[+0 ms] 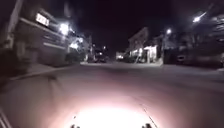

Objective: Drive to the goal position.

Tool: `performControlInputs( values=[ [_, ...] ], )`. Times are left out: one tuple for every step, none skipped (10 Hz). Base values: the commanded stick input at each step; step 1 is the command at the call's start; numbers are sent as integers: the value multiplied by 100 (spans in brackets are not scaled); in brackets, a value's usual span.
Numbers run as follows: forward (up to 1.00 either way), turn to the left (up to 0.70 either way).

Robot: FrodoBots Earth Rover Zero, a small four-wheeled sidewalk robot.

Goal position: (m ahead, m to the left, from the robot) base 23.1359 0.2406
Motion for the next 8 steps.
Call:
performControlInputs(
  values=[
    [85, 0],
    [85, 0],
    [85, 0],
    [85, 0],
    [85, 0],
    [85, 0],
    [85, 0],
    [85, 0]
  ],
)
